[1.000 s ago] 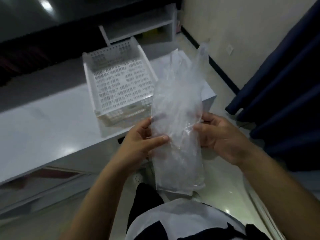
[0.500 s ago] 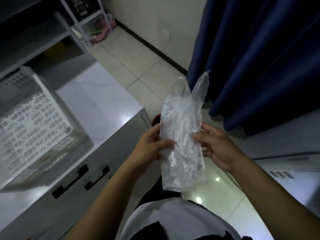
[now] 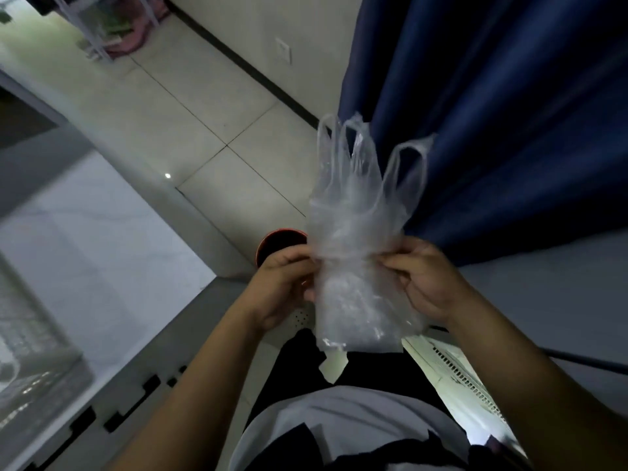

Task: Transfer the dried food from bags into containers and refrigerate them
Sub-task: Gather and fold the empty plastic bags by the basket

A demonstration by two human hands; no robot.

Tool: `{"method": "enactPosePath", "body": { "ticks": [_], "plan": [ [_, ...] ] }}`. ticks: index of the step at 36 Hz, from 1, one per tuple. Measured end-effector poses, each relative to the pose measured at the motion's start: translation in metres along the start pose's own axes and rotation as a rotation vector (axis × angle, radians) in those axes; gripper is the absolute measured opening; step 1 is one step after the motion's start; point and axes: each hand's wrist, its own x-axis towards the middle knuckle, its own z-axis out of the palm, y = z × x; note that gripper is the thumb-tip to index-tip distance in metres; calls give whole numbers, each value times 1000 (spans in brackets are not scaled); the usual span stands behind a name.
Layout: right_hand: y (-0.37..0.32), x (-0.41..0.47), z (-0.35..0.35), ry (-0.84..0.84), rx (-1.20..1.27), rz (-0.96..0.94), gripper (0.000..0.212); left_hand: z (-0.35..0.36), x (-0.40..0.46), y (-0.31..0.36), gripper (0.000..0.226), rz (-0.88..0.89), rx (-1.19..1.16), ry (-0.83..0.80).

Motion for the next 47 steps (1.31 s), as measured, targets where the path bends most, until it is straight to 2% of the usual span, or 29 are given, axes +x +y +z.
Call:
{"method": "enactPosePath", "body": {
  "ticks": [4, 7, 9, 11, 12, 15, 19, 26, 30, 33, 34, 37, 40, 43, 47],
  "plan": [
    [-21, 29, -28, -226, -55, 71, 26, 8, 14, 5, 35, -10, 54, 67],
    [-32, 56, -43, -293, -112, 198, 33, 14, 25, 9, 38, -91, -29, 111],
    [-34, 70, -49, -295, -255, 209, 24, 18, 33, 6, 43, -144, -36, 152],
    [-35, 81, -53, -282, -393, 188, 12, 19, 41, -2, 41, -133, 16, 165],
    [-35, 87, -55, -275, -441, 176, 9, 19, 44, -7, 48, -126, 34, 168],
    [-31, 102, -59, -283, -529, 167, 24, 17, 52, -21, 71, -156, 9, 203],
    [-16, 116, -57, -230, -638, 139, 46, 19, 57, -42, 66, -179, -98, 227],
    [29, 156, -51, -72, -771, 60, 51, 7, 70, -83, 73, -147, -158, 319],
    [60, 182, -42, -19, -792, 88, 48, -25, 88, -105, 45, -151, -36, 452],
    [85, 206, -40, -94, -822, 100, 41, -58, 109, -128, 32, -250, 117, 612],
    [95, 214, -42, -149, -908, 96, 41, -69, 117, -137, 31, -281, 173, 687],
    [128, 240, -59, -294, -1260, 160, 61, -101, 145, -157, 27, -313, 362, 858],
    [168, 267, -80, -392, -1546, 203, 72, -135, 183, -177, 35, -291, 530, 885],
    [210, 294, -103, -479, -1650, 177, 71, -167, 227, -199, 41, -266, 702, 878],
    [257, 337, -129, -451, -1709, 85, 71, -212, 283, -240, 46, -245, 854, 775]
  ]
}}
